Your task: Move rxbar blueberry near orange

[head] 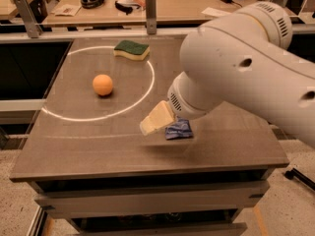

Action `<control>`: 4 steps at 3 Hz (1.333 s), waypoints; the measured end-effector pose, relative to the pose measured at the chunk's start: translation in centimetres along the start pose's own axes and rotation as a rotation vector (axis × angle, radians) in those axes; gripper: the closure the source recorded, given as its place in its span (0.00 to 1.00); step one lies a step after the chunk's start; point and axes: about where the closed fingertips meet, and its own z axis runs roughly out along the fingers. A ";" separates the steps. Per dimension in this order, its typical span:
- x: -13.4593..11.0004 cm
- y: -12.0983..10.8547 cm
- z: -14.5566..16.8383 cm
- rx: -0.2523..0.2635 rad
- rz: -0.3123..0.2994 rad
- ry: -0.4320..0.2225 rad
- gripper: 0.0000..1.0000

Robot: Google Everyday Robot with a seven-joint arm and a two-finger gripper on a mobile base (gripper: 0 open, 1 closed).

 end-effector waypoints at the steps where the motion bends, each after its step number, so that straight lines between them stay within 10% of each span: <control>1: -0.4 0.2 1.9 0.030 -0.010 0.017 0.00; 4: -0.1 -0.5 4.0 0.071 -0.062 0.058 0.64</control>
Offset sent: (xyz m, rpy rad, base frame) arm 0.0272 0.0112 -0.0467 -0.1181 0.0108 0.0156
